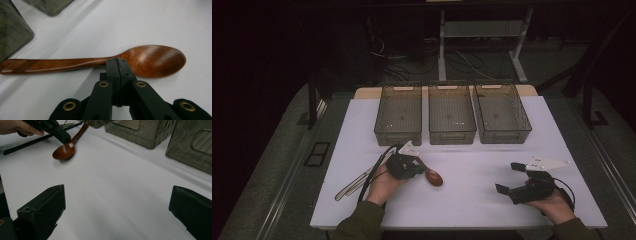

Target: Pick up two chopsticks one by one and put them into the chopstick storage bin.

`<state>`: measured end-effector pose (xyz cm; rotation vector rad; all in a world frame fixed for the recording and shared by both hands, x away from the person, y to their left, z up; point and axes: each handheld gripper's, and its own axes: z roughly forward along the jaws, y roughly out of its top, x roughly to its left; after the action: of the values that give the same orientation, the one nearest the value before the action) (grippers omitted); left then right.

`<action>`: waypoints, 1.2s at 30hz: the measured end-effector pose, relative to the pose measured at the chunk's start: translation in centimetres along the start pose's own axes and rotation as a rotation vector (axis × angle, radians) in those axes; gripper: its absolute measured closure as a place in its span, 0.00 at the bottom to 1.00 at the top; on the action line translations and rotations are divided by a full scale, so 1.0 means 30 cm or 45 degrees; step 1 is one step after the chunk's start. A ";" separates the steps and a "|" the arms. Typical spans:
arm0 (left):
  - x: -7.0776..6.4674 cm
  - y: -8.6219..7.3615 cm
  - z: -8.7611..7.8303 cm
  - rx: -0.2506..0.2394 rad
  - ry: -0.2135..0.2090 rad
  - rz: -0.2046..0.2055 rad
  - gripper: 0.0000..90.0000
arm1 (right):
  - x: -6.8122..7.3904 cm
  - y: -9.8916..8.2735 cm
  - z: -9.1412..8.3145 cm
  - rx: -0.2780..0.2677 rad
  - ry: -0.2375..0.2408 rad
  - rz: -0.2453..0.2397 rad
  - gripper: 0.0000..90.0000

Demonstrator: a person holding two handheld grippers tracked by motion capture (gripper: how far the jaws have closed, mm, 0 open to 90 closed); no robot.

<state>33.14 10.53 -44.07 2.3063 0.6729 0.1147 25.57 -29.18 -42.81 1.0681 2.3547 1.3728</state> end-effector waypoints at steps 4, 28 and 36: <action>-0.005 0.000 -0.021 0.007 0.015 0.026 0.96 | 0.000 0.000 0.000 -0.001 0.000 0.002 0.01; 0.013 -0.196 -0.263 -0.012 0.226 -0.176 0.83 | 0.002 0.000 0.003 0.004 -0.002 -0.006 0.01; 0.018 -0.190 -0.228 0.040 0.229 -0.153 0.84 | 0.002 0.000 0.003 0.004 -0.003 -0.006 0.01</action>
<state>29.28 18.50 -42.90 2.2973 0.9083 0.2589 25.58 -29.09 -42.85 1.0635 2.3569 1.3657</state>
